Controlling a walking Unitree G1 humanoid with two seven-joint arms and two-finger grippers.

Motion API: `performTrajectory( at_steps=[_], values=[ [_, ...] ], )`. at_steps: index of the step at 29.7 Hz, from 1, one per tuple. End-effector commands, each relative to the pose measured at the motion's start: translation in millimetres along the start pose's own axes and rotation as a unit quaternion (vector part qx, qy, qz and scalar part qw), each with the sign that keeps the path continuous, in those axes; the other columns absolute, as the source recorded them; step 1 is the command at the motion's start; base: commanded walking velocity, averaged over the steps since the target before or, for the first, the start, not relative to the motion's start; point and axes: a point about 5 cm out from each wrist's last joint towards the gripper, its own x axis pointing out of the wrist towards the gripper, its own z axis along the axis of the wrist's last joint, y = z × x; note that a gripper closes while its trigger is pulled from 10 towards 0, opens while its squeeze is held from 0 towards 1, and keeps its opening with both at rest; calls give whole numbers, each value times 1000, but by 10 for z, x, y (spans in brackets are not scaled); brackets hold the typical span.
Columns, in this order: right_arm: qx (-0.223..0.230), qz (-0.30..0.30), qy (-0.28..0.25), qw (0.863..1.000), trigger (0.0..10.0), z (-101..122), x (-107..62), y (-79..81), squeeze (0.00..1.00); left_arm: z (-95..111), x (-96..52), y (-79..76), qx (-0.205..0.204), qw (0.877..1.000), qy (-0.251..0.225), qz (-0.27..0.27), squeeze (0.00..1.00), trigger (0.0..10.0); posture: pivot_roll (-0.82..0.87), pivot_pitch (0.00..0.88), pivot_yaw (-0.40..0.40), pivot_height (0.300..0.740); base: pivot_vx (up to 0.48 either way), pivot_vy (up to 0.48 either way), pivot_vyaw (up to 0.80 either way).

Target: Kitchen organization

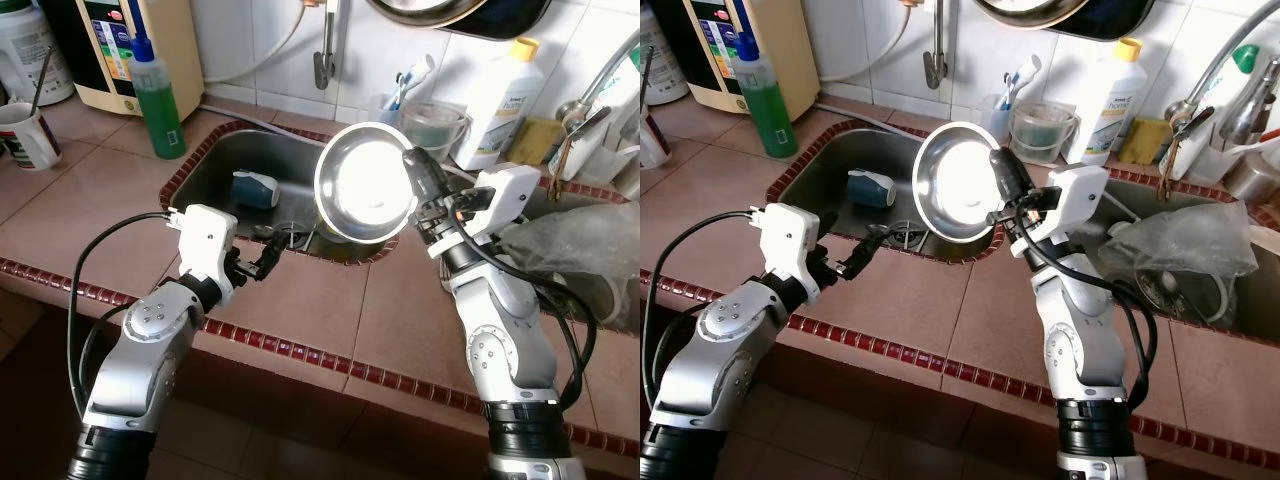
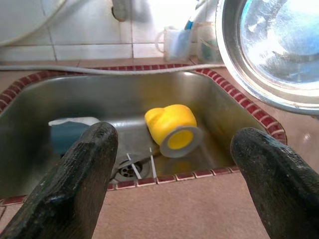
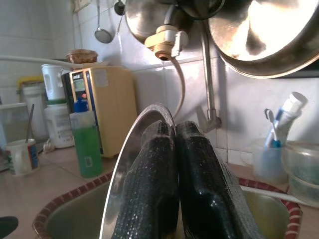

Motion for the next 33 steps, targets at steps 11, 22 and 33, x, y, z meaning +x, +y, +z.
performTrajectory(
  at_steps=[11,22,33],
  values=[
    [-4,-8,-2,1000,10000,9,-34,-43,0,22,4,-61,22,1000,-3,-18,0,10000,-69,77,-14,740,0,215,0],
    [-8,-16,19,1000,10000,-88,-76,-85,0,13,-11,-160,46,998,2,-49,0,10000,-64,73,-15,740,0,0,0],
    [-7,-13,29,999,10000,-140,-87,-75,0,9,-21,-178,45,997,2,-59,0,10000,-62,62,-15,740,268,0,0]
  ],
)
